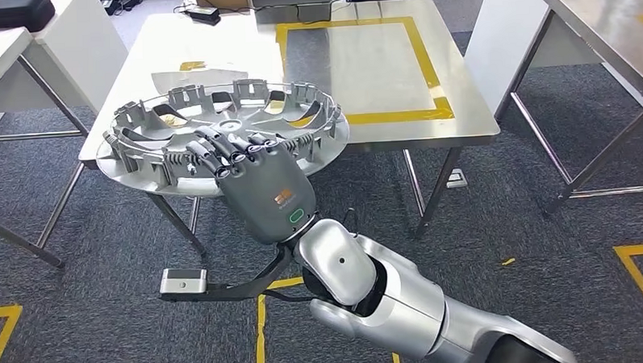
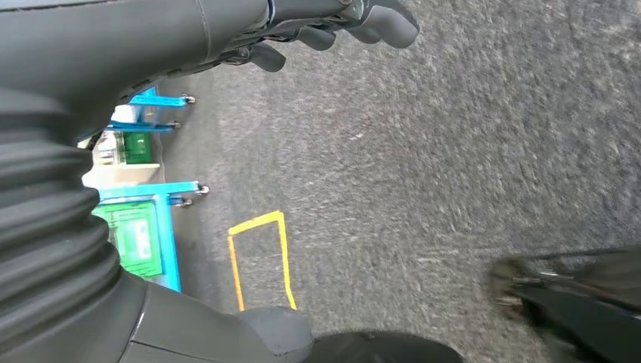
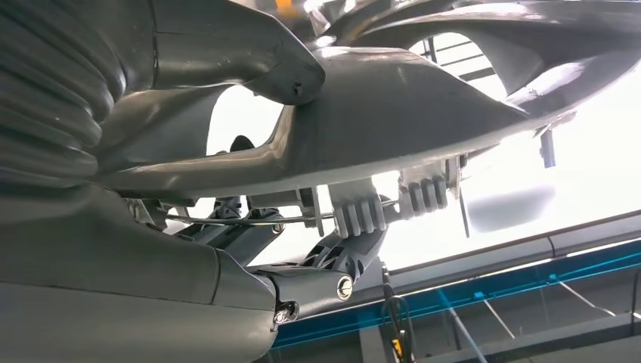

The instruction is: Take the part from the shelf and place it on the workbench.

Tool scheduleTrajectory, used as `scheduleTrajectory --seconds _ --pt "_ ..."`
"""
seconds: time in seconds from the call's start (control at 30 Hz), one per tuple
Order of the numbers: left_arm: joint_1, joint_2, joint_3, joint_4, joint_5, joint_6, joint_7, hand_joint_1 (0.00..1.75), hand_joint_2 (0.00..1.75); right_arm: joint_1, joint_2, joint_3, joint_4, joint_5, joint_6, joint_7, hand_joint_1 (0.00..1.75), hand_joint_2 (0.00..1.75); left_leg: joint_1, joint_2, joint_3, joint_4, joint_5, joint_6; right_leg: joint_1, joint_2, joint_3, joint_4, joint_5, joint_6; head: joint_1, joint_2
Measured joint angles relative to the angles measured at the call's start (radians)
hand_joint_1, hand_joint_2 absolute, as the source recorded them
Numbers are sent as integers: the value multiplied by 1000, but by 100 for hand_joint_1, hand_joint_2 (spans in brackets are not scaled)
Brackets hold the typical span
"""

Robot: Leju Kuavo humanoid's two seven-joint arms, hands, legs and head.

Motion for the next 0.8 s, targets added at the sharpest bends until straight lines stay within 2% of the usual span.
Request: scheduleTrajectory --seconds 0.03,0.07,0.1,0.13,0.17,0.2,0.23,0.3,0.33,0.37,0.4,0.47,0.5,0.53,0.57,0.6,0.67,0.7,0.73,0.8 --pt "1 1 0 0 0 0 0 0 175 1 0 0 0 0 0 0 175 175 2 1 -9 -20 -6 -2 -3 1 17 0 -13 3 0 0" --pt "2 2 0 0 0 0 0 0 175 2 0 0 0 0 0 0 175 175 4 2 -8 -63 12 -4 -6 2 37 1 -29 7 0 0" --pt "2 3 0 0 -1 0 0 0 175 2 0 0 0 0 0 0 175 175 7 4 3 -124 62 -8 -8 2 53 1 -44 12 0 0" --pt "3 3 0 1 -2 0 0 0 175 2 -1 0 0 0 0 0 175 175 10 9 14 -187 129 -9 -9 2 68 5 -59 17 -1 0" --pt "3 2 0 2 -2 -1 -1 0 175 1 -1 0 0 0 0 0 175 175 10 14 25 -232 183 -5 -9 3 77 7 -73 24 -2 0" --pt "3 2 0 2 -3 -1 -1 0 175 -1 -2 -1 1 0 0 0 175 175 10 17 31 -259 222 2 -7 3 85 7 -85 32 -2 0" --pt "2 1 0 2 -4 -2 -1 0 175 -4 -2 -3 1 -1 0 0 175 175 9 20 34 -267 235 12 -5 3 91 9 -91 39 -1 0" --pt "0 1 0 1 -7 -2 -2 0 175 -7 -3 -9 3 -5 -1 2 175 175 9 15 46 -266 228 32 -5 2 90 24 -88 51 1 0" --pt "0 1 0 0 -9 -2 -2 0 175 -9 -4 -13 6 -9 -2 2 175 175 10 13 53 -267 222 39 -6 0 76 56 -81 55 3 0" --pt "-1 1 0 0 -11 -1 -2 0 175 -10 -4 -17 10 -12 -3 2 175 175 11 11 62 -268 216 46 -7 -3 49 101 -79 59 4 0" --pt "-1 2 1 -1 -13 -1 -2 0 175 -11 -5 -20 15 -16 -4 3 175 175 10 10 71 -269 207 50 -8 -5 7 164 -87 62 5 0" --pt "-1 2 1 -1 -16 -1 -2 0 175 -13 -8 -25 29 -21 -6 5 175 175 8 7 90 -269 187 55 -7 -7 -81 268 -137 65 6 0" --pt "-1 2 1 0 -17 -1 -3 0 175 -14 -9 -28 38 -24 -7 8 175 175 6 5 102 -269 176 56 -6 -7 -115 294 -167 64 7 0" --pt "0 2 1 0 -19 -2 -4 0 175 -15 -10 -32 47 -27 -8 11 175 175 4 3 117 -269 165 57 -5 -7 -133 288 -181 61 7 0" --pt "0 2 1 0 -20 -2 -4 0 175 -16 -11 -37 57 -30 -8 15 175 175 2 1 133 -269 152 57 -3 -7 -140 258 -176 57 8 0" --pt "-1 2 1 0 -22 -4 -5 0 175 -16 -12 -42 65 -32 -9 18 175 175 -1 -1 150 -270 139 57 0 -7 -135 201 -137 49 8 0" --pt "-2 0 1 0 -26 -10 -5 0 175 -20 -14 -53 82 -39 -15 21 175 175 -6 -4 176 -270 113 54 12 -6 -116 75 -10 27 8 0" --pt "-4 -1 1 0 -29 -14 -4 0 175 -23 -16 -58 90 -45 -18 20 175 175 -8 -5 185 -271 102 50 17 -4 -107 34 39 20 7 0" --pt "-7 -2 1 1 -32 -18 -3 0 175 -27 -16 -64 99 -52 -21 19 175 175 -8 -6 195 -272 95 45 20 -2 -101 14 64 16 6 0" --pt "-13 -1 1 -1 -37 -23 1 0 175 -38 -15 -80 115 -70 -20 19 175 175 -8 -7 203 -260 98 30 19 1 -77 2 60 13 5 0"
